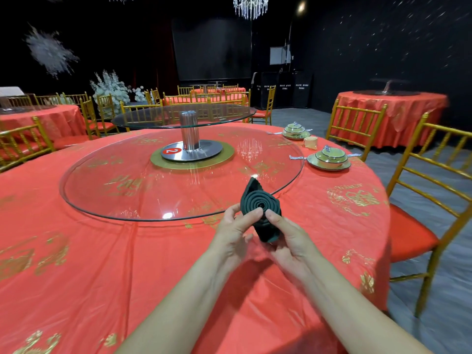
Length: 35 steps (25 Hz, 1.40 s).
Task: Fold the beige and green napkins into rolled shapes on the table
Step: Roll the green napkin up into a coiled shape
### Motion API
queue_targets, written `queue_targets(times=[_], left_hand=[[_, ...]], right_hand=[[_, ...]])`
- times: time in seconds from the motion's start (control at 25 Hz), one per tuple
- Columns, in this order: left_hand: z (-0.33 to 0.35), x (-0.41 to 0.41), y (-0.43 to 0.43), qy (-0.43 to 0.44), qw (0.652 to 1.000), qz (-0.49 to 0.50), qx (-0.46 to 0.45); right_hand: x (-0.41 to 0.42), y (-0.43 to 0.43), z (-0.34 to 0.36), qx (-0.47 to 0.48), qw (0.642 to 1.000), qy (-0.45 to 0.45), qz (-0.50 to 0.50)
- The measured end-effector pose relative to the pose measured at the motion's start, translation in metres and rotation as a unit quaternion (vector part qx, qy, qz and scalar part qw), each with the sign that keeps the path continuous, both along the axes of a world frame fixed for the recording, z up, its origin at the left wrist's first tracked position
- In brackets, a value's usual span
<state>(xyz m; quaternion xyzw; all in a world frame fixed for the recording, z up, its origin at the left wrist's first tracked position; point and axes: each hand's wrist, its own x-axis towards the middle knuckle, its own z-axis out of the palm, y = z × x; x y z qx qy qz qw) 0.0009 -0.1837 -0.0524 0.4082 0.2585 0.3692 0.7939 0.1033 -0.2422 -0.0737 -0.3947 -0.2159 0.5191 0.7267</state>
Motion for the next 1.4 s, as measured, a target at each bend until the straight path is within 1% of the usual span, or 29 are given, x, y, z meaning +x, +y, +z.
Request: queue_targets(times=[0.04,0.12,0.24,0.4,0.52,0.64,0.88,0.96,1.04,1.08,1.16,1.2,1.24,1.28,1.32,1.36,1.4], left_hand=[[-0.001,0.004,0.001,0.026,0.999,-0.008,0.020],[0.002,0.010,0.004,0.064,0.996,-0.044,0.044],[0.011,0.028,0.009,0.095,0.988,-0.098,0.065],[0.016,0.069,0.021,0.098,0.981,-0.151,0.079],[0.018,0.105,0.042,0.160,0.967,-0.171,0.098],[0.019,0.153,0.064,0.212,0.955,-0.192,0.081],[0.008,0.266,0.099,0.242,0.955,-0.170,0.007],[0.001,0.299,0.112,0.250,0.954,-0.168,0.001],[-0.008,0.326,0.124,0.269,0.949,-0.162,0.018],[-0.014,0.336,0.129,0.291,0.943,-0.154,0.039],[-0.026,0.351,0.138,0.363,0.911,-0.147,0.127],[-0.030,0.354,0.141,0.396,0.890,-0.145,0.173],[-0.032,0.356,0.143,0.420,0.871,-0.142,0.214],[-0.033,0.355,0.145,0.431,0.858,-0.140,0.242],[-0.033,0.352,0.146,0.438,0.849,-0.140,0.259],[-0.033,0.348,0.146,0.443,0.843,-0.138,0.273],[-0.031,0.343,0.144,0.455,0.827,-0.135,0.301]], right_hand=[[0.008,-0.003,0.003,0.000,1.000,-0.009,0.002],[0.026,-0.011,0.011,-0.012,0.998,-0.053,0.024],[0.059,-0.024,0.028,-0.048,0.991,-0.126,0.025],[0.102,-0.022,0.038,-0.072,0.989,-0.126,-0.013],[0.139,-0.010,0.041,-0.106,0.986,-0.118,-0.043],[0.188,0.011,0.040,-0.151,0.977,-0.123,-0.085],[0.293,0.058,0.022,-0.217,0.959,-0.135,-0.122],[0.323,0.072,0.015,-0.238,0.949,-0.157,-0.132],[0.349,0.083,0.007,-0.282,0.926,-0.208,-0.141],[0.358,0.087,0.002,-0.300,0.913,-0.237,-0.142],[0.373,0.093,-0.006,-0.320,0.887,-0.303,-0.139],[0.378,0.094,-0.008,-0.333,0.863,-0.356,-0.136],[0.381,0.094,-0.010,-0.349,0.830,-0.413,-0.137],[0.382,0.094,-0.009,-0.363,0.797,-0.460,-0.146],[0.383,0.093,-0.009,-0.373,0.774,-0.487,-0.158],[0.381,0.091,-0.008,-0.375,0.762,-0.500,-0.172],[0.378,0.090,-0.009,-0.365,0.752,-0.514,-0.192]])
